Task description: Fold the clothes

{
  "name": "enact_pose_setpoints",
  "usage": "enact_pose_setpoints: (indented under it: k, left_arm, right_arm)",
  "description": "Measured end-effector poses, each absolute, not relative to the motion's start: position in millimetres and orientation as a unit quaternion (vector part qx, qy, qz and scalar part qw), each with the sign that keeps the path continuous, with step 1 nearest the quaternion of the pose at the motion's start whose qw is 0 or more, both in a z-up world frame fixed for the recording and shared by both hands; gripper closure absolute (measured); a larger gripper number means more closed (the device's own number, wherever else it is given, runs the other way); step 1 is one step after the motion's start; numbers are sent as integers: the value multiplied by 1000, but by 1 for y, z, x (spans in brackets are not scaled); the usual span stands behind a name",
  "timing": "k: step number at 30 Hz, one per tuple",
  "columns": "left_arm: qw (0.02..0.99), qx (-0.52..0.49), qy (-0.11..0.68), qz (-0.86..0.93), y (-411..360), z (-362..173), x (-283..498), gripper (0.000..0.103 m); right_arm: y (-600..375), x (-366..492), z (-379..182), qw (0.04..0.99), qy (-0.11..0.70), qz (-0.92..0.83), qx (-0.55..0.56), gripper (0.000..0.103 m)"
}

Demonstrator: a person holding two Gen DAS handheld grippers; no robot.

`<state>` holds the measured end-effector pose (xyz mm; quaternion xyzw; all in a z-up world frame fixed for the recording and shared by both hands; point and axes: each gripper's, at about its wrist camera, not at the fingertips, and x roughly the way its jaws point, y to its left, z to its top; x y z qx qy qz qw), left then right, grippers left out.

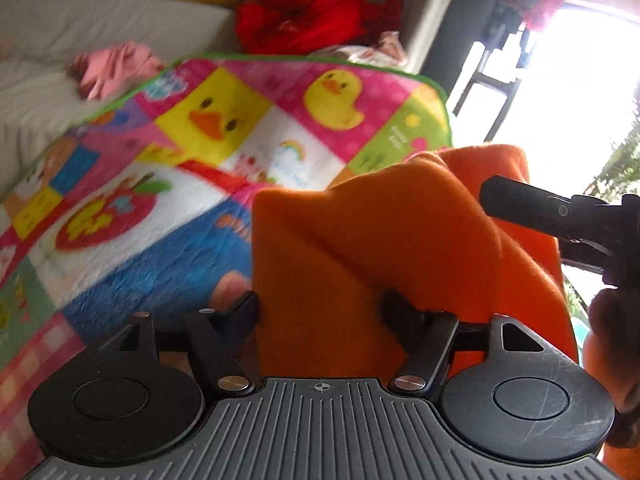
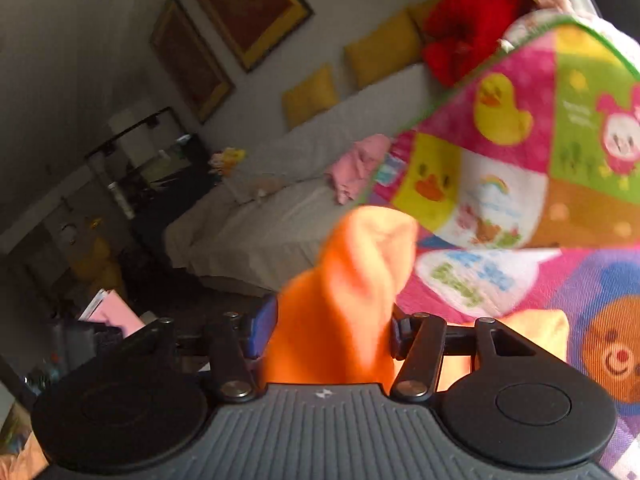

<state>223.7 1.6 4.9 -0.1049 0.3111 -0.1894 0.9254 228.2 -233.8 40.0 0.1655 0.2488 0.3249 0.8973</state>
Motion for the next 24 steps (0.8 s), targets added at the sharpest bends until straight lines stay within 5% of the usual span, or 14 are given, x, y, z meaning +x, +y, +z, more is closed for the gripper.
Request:
enact_pose_setpoints:
  k: [5,11,24]
  left_arm:
    - [923,-71,302,-228,-32,13,219,26]
    - [930,-76,294,-207,-26,14,210,9]
    - [926,-10,327,-187,-44,-15,218,7]
  right_arm:
    - [-240,209,52,939,221,253,70,54]
    - [-259,229,-25,946,310,70,-69,54]
    - [-273,202,6,961,260,94,-15,48]
